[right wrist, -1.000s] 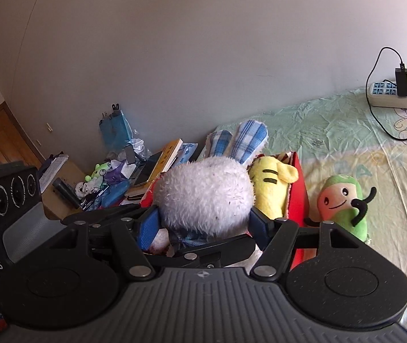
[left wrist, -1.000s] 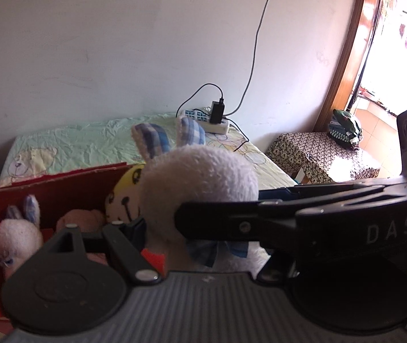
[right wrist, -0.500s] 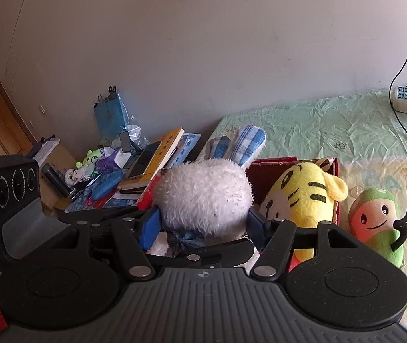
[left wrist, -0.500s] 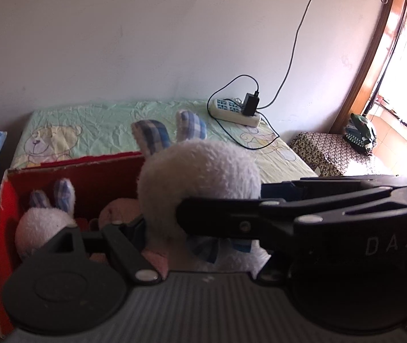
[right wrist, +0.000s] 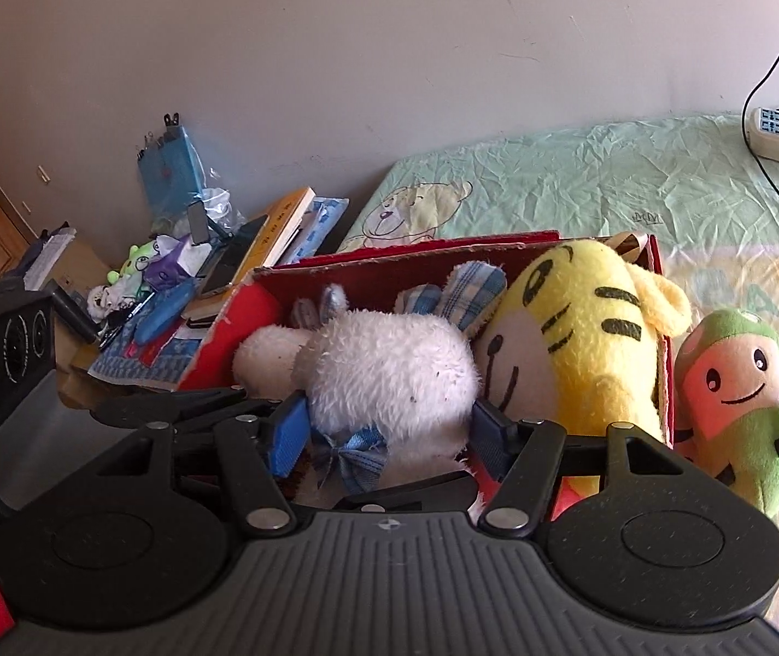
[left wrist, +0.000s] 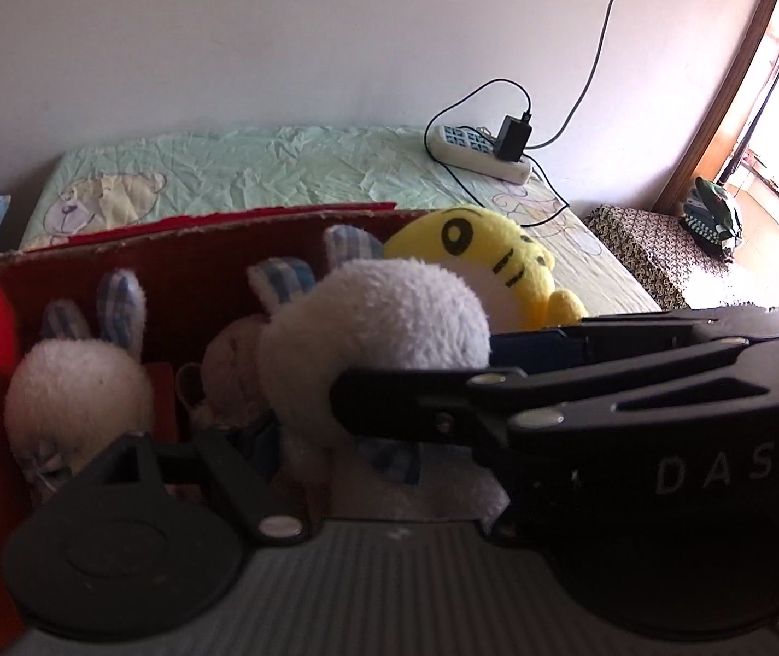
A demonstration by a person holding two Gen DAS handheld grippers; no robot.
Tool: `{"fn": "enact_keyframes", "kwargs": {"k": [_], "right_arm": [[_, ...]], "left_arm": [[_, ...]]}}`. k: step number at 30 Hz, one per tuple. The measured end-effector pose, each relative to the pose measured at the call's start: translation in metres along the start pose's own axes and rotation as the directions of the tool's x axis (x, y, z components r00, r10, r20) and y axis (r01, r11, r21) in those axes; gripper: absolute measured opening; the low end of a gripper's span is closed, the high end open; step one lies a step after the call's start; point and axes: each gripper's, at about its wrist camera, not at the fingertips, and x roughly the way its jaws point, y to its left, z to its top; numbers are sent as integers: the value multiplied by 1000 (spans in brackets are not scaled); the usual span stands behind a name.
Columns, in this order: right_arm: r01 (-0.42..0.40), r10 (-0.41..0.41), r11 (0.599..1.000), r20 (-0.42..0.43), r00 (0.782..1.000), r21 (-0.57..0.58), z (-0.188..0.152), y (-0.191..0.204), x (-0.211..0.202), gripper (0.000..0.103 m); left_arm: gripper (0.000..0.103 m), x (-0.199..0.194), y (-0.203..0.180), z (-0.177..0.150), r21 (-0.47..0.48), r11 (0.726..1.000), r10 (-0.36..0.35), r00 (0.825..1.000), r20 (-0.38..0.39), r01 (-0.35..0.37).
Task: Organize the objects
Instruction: 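Carry the white bunny with the right gripper over the red box, then lower the white bunny into the red box and open the right gripper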
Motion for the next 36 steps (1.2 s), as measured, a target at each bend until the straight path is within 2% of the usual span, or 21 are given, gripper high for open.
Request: {"fn": "enact_keyframes", "kwargs": {"k": [12,14,25,28,30,32,36], "right_arm": [[5,-5,1000,-9,1000,8,-1,-7,12,66],[-4,4,1000,-2,1000,14,-1,-7,9,66],[-25,22,998,61,998,52,-7,-5,-19,67],[-28,26,998,45,999,50,-8,-3,-21,55],[-29,28,998,23,999,51,-10,-1,-18,41],[-24,23,998,11,1000,52,-12,0,-16,39],[7,-5,997,-17,1000,73,-13,-5,-5,33]], "left_arm": [[81,15,3,-1,9,1000,25,999,-29,-25],[85,15,3,0,10,1000,27,999,-32,-26],[91,-3,0,-1,26,998,52,999,-3,-52],[91,-10,-1,-5,31,998,63,998,5,-63],[89,-13,-2,-8,31,997,68,998,3,-68],[84,-15,-2,-10,26,998,64,998,-5,-64],[82,-11,-2,-12,15,997,70,997,-23,-70]]}}
